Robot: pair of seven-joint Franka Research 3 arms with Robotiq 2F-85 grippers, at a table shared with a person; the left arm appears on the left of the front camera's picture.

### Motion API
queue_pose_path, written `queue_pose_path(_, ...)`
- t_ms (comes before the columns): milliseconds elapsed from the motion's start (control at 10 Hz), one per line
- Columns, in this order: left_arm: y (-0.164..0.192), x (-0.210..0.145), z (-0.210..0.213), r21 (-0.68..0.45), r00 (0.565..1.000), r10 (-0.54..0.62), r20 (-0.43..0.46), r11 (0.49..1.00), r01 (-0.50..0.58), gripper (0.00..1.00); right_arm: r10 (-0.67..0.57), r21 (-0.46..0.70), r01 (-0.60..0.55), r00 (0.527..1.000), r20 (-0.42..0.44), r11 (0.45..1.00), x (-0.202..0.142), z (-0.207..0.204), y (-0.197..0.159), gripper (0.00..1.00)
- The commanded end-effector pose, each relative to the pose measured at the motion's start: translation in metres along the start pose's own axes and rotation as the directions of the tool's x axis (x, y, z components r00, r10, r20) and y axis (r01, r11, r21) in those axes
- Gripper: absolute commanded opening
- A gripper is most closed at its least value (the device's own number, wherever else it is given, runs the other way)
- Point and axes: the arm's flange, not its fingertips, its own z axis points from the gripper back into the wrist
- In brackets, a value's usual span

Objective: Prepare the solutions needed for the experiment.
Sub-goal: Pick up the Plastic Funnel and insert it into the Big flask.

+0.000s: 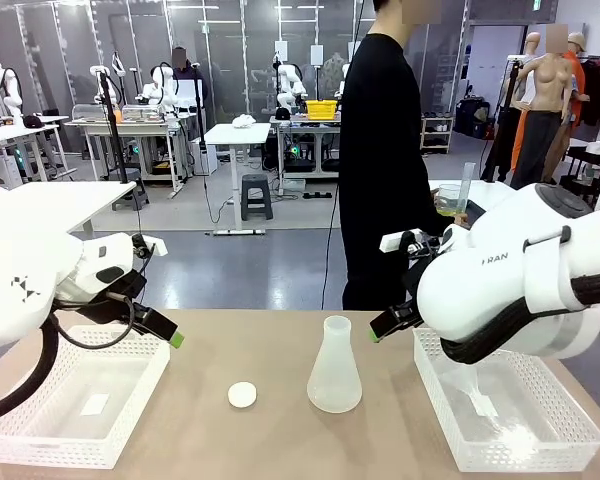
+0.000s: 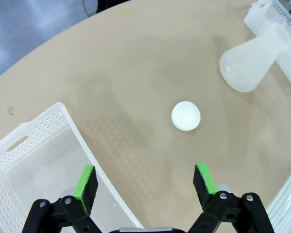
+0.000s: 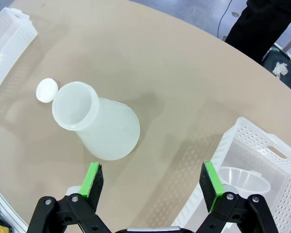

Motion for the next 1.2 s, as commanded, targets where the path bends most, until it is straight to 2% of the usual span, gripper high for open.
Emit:
queue_pose_path(0, -0.006, -0.006, 0.0, 0.038, 1.0, 0.001, 0.006, 0.999, -0.001, 1.0, 0.028, -0.026, -0.028, 1.0, 0.006, 0.999, -0.006, 0.0, 0.004, 1.0)
queue_pose_path(100, 0.0, 0.0, 0.0, 0.0, 1.0, 0.0, 0.0, 1.0, 0.0, 1.0, 0.0, 0.0, 0.0, 1.0, 0.0, 1.0, 0.0, 0.0, 0.0, 1.0)
queue_pose_path(200, 0.01, 0.01, -0.012, -0.143, 0.997, 0.076, 0.0, 0.987, -0.075, 1.0, -0.072, 0.02, 0.071, 0.997, 0.035, 0.997, 0.009, -0.013, -0.012, 1.0)
queue_pose_path(300, 0.031, 0.022, -0.023, -0.362, 0.98, 0.199, 0.025, 0.915, -0.177, 1.0, -0.147, 0.121, 0.137, 0.986, 0.084, 0.983, 0.014, -0.021, -0.025, 1.0)
queue_pose_path(400, 0.045, 0.025, -0.03, -0.388, 0.96, 0.278, 0.022, 0.888, -0.248, 1.0, -0.227, 0.184, 0.206, 0.969, 0.103, 0.961, 0.016, -0.025, -0.034, 1.0)
queue_pose_path(500, 0.052, 0.024, -0.036, -0.458, 0.945, 0.327, -0.025, 0.836, -0.301, 1.0, -0.29, 0.251, 0.259, 0.952, 0.095, 0.933, 0.015, -0.028, -0.042, 1.0)
queue_pose_path(700, 0.059, 0.022, -0.044, -0.571, 0.932, 0.358, -0.065, 0.752, -0.328, 1.0, -0.345, 0.426, 0.289, 0.937, 0.059, 0.857, 0.015, -0.033, -0.05, 1.0)
queue_pose_path(800, 0.064, 0.02, -0.048, -0.641, 0.933, 0.346, -0.096, 0.696, -0.324, 1.0, -0.373, 0.468, 0.307, 0.926, 0.053, 0.829, 0.015, -0.037, -0.051, 1.0)
queue_pose_path(900, 0.066, 0.015, -0.048, -0.639, 0.939, 0.327, -0.104, 0.702, -0.316, 1.0, -0.34, 0.317, 0.304, 0.939, 0.062, 0.898, 0.021, 0.006, -0.03, 1.0)
queue_pose_path(1000, 0.054, 0.011, -0.031, -0.615, 0.923, 0.38, -0.059, 0.715, -0.334, 1.0, -0.34, 0.317, 0.304, 0.939, 0.062, 0.898, 0.021, 0.006, -0.03, 1.0)
queue_pose_path(1100, 0.054, 0.011, -0.031, -0.615, 0.923, 0.38, -0.059, 0.715, -0.334, 1.0, -0.34, 0.317, 0.304, 0.939, 0.062, 0.898, 0.021, 0.006, -0.03, 1.0)
